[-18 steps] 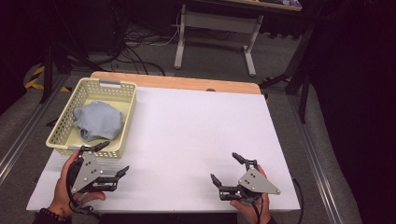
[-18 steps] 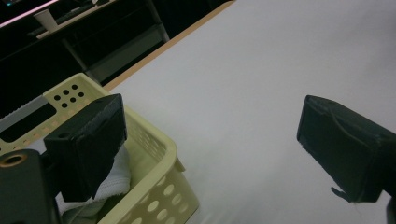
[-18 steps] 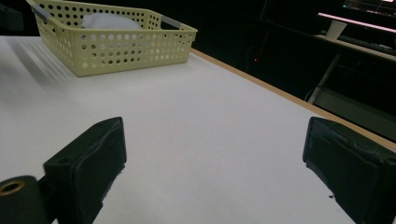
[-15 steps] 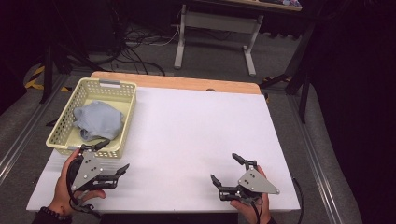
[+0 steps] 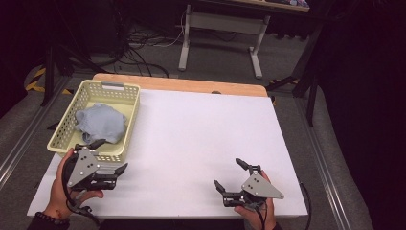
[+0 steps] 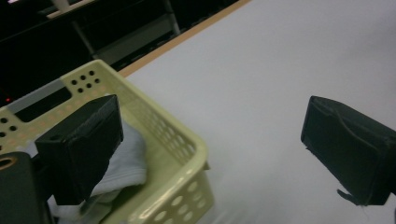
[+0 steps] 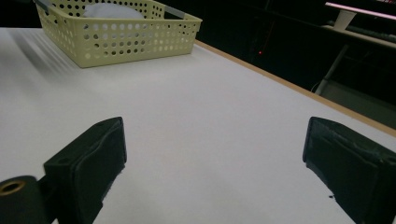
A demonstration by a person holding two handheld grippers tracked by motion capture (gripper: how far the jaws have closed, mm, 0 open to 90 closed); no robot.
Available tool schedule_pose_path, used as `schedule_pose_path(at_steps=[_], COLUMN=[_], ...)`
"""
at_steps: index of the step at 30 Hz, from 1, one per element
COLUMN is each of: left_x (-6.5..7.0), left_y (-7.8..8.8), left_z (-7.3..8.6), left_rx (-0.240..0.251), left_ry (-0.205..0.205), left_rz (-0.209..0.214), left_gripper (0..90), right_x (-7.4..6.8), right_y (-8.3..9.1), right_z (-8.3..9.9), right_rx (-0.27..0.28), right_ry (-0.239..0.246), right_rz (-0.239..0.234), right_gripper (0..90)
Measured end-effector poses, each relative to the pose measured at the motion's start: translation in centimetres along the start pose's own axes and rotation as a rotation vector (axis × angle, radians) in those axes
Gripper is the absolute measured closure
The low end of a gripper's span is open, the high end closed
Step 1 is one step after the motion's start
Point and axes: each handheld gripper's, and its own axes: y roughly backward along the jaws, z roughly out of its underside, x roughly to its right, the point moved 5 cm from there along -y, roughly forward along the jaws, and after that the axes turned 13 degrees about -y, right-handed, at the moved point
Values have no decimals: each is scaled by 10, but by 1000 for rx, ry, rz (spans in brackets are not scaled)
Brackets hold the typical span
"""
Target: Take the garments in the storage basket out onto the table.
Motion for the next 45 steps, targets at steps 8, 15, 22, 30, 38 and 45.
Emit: schedule_pose_path(at_steps=[8,15,22,30,38,45], left_x=[-66,-113,-141,-147,-132,-128], left_y=[-18,-75,-111,-119,-124,-126], left_z=[-2,24,55,79,82,79], left_rx=[-226,-492,-632,-616,-675,-734], left_ry=[18,1,119,322,286,232], left_rz=[12,58,124,228,363,339], left_gripper=[46,58,7,0,0,111], right_x=[-2,-3,-8,-11,-14,-16], right_y=[-11,-14,-16,-19,-23,-27], right_z=[8,11,18,26,31,35], right_rx=[-48,-67,-117,-174,-212,-241], right_ry=[-33,-33,-6,7,1,7], right_rz=[-28,-49,-86,-111,-151,-170], right_gripper=[80,79,79,79,79,80])
